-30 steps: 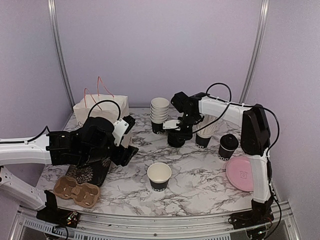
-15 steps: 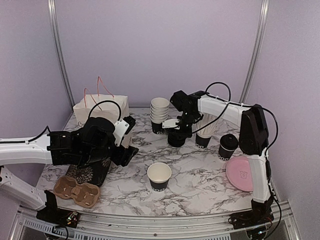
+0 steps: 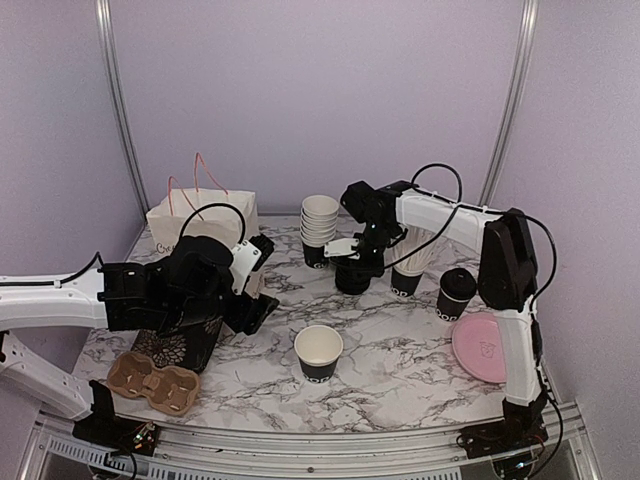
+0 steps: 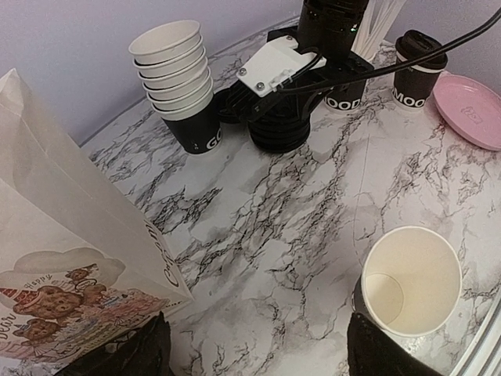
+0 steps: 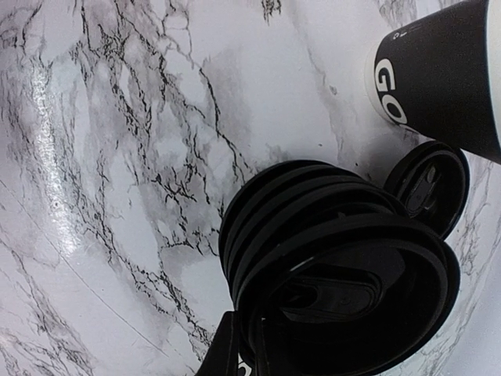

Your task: Pack the takeout coffee

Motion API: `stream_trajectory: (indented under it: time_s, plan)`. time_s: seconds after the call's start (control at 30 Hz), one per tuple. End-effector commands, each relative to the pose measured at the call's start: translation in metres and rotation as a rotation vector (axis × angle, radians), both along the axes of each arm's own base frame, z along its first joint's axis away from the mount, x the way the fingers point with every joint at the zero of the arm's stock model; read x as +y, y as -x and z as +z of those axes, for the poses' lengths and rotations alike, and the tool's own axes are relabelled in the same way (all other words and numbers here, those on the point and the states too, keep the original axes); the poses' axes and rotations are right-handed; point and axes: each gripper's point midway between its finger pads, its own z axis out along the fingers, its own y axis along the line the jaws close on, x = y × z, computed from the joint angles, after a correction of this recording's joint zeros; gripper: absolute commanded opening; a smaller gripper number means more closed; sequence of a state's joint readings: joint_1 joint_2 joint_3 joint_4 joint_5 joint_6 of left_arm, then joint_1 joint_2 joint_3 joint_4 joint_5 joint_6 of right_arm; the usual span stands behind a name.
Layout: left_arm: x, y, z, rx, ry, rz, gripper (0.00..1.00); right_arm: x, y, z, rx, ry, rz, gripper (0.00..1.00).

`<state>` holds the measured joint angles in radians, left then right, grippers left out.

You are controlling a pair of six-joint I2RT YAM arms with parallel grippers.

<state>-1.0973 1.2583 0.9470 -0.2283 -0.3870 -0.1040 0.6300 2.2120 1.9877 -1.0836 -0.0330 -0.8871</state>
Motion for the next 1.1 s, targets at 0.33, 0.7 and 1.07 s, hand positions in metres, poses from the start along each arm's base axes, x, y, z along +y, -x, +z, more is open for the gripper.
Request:
stream_trajectory:
  time_s: [0.33, 0.7, 1.07]
  plan:
    - [-0.008, -0.013, 0.014, -0.029, 0.052, 0.017, 0.78, 0.029, 0.026, 0.089, 0.007, -0.258, 0.026, 0.06]
    - [-0.038, -0.031, 0.039, -0.295, 0.255, -0.098, 0.88, 0.070, 0.115, 0.196, 0.273, -0.732, 0.230, 0.08]
    - [-0.069, -0.021, 0.078, -0.594, 0.423, -0.293, 0.93, 0.076, 0.180, 0.250, 0.473, -0.931, 0.398, 0.12]
